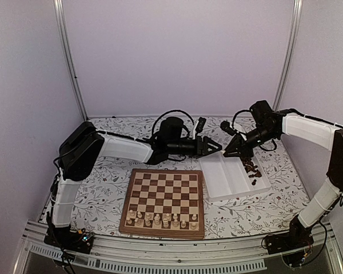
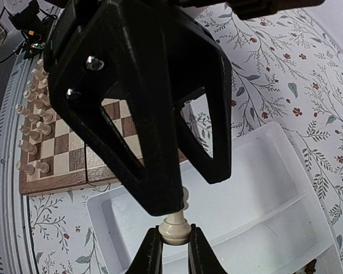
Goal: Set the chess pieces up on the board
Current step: Place the chess piece on the chessboard.
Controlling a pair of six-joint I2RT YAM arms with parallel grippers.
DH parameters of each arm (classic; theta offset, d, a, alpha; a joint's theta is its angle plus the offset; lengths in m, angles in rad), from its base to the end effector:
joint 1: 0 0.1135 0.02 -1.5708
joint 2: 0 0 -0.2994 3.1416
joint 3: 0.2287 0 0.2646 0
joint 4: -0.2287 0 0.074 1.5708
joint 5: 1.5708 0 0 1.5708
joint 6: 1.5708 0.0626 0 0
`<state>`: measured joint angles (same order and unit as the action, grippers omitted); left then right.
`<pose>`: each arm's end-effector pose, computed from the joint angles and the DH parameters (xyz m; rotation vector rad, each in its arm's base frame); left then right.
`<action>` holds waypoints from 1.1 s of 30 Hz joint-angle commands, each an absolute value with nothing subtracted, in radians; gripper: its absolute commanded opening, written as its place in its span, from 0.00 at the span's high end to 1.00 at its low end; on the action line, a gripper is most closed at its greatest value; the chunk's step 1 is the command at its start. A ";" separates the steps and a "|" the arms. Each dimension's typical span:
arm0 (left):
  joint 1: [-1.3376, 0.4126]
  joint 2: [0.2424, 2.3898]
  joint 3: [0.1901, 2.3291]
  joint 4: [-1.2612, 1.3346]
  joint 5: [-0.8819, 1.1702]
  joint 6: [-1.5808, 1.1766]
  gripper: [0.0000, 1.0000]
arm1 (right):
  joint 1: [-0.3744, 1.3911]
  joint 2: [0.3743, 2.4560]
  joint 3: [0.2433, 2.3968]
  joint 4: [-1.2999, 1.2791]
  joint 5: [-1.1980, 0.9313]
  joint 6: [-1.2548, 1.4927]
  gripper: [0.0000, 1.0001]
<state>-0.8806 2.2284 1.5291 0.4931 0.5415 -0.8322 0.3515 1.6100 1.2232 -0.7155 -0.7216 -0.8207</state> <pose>0.3341 -0.4553 0.2044 0.5106 2.0337 -1.6275 0.3122 0.1585 0.2631 -1.5242 1.9008 0.7559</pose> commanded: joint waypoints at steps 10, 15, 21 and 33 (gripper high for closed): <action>-0.900 2.285 1.577 0.600 0.634 -0.894 0.69 | 0.374 1.616 1.224 -0.707 -0.740 -0.795 0.85; -0.901 2.288 1.578 0.616 0.652 -0.897 0.84 | 0.380 1.620 1.224 -0.706 -0.730 -0.795 0.85; -0.899 2.237 1.543 0.601 0.667 -0.864 0.97 | 0.381 1.599 1.215 -0.713 -0.702 -0.777 0.69; -0.937 1.811 1.344 -0.100 0.361 -0.264 0.99 | 0.321 1.357 1.107 -0.495 -0.433 -0.589 0.01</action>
